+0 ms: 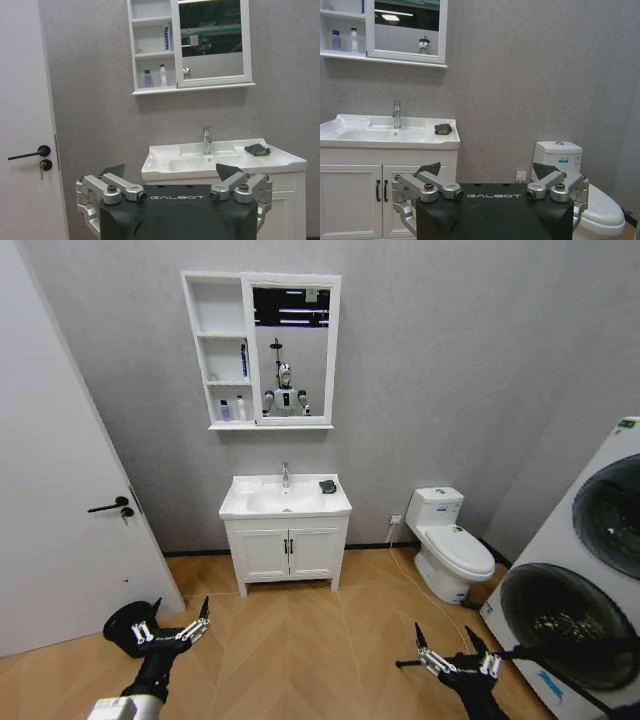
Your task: Move facial cleanser and shampoo from washbasin to cabinet, then wipe washbasin with towel.
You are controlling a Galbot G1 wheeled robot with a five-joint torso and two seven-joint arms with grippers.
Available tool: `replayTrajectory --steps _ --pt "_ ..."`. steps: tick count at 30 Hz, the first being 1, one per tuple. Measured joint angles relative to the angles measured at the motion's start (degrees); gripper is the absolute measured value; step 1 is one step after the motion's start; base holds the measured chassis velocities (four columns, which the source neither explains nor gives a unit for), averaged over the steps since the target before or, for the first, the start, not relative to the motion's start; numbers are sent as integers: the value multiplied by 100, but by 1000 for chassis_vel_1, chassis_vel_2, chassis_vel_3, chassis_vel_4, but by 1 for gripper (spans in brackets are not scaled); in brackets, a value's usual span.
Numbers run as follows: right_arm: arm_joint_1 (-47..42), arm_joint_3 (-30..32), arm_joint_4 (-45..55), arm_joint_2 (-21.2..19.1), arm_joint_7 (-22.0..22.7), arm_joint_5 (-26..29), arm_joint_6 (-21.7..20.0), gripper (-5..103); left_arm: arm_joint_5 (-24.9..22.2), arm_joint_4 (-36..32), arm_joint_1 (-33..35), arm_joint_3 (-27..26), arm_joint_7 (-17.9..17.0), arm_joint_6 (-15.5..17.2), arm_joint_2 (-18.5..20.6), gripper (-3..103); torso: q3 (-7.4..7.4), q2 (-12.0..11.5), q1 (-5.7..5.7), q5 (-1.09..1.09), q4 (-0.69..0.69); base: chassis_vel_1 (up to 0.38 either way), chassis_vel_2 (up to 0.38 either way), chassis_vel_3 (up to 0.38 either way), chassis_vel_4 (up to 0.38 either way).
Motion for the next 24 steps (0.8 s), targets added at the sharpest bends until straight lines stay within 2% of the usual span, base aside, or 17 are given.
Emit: replayTrajectory --steps 9,19,21,24 --pt "0 -1 0 0 0 0 0 100 0 0 0 -2 0 0 1 100 0 0 1 -1 0 71 68 -5 -27" --pt "0 -1 0 0 0 0 0 100 0 0 0 -1 0 0 0 100 0 0 1 -1 3 38 31 49 50" --pt "0 -1 0 0 0 0 0 100 0 0 0 -1 0 0 0 100 0 0 1 -1 -2 0 0 0 0" --pt "0 -1 0 0 0 0 0 100 0 0 0 -1 0 0 0 100 0 0 1 -1 0 0 0 0 0"
